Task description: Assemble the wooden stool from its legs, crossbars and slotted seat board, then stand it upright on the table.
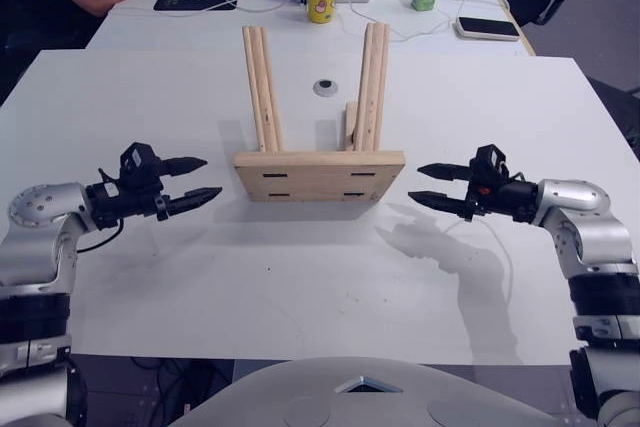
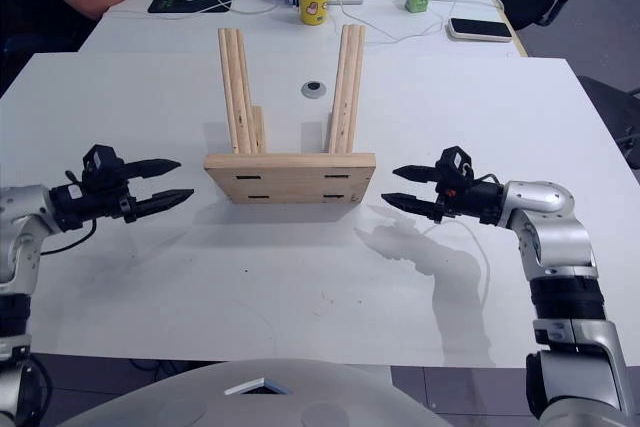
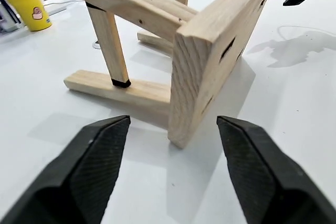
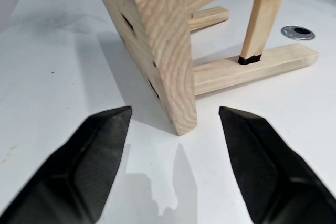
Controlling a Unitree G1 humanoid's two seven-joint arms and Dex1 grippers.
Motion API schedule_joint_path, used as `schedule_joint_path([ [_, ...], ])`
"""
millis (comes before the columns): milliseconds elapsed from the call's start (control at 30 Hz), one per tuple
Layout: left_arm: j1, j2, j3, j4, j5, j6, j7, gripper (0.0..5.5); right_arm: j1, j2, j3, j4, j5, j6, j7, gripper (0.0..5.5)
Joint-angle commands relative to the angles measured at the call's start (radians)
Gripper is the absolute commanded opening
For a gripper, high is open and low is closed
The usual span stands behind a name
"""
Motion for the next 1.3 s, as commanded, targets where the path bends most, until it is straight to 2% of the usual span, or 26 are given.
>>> schedule_joint_path([
  [33, -0.062, 0.000, -0.074, 0.065, 0.034, -0.044, -0.044, 3.42, -0.093, 0.019, 0.066, 0.096, -0.065, -0.064, 0.051, 3.40],
  [400, -0.235, -0.069, -0.201, 0.290, 0.108, -0.182, -0.091, 3.42, -0.259, 0.120, 0.114, 0.267, -0.097, -0.163, 0.096, 3.40],
  [467, -0.259, -0.078, -0.210, 0.327, 0.116, -0.199, -0.095, 3.42, -0.279, 0.133, 0.120, 0.289, -0.106, -0.176, 0.099, 3.18],
  [767, -0.314, -0.098, -0.240, 0.415, 0.137, -0.249, -0.138, 2.07, -0.305, 0.150, 0.126, 0.349, -0.120, -0.197, 0.140, 1.72],
  [867, -0.327, -0.092, -0.226, 0.385, 0.094, -0.182, -0.172, 1.65, -0.323, 0.145, 0.110, 0.340, -0.084, -0.138, 0.176, 1.53],
  [1000, -0.355, -0.062, -0.189, 0.276, 0.001, 0.017, -0.205, 1.57, -0.348, 0.103, 0.085, 0.209, 0.012, 0.080, 0.249, 1.52],
  [1200, -0.429, 0.088, -0.104, 0.054, -0.342, 0.682, -0.287, 1.57, -0.447, -0.054, 0.030, -0.090, 0.299, 0.658, 0.326, 1.43],
  [1300, -0.547, 0.176, -0.076, 0.011, -0.492, 0.960, -0.325, 1.54, -0.577, -0.159, 0.040, -0.115, 0.439, 0.918, 0.354, 1.38],
])
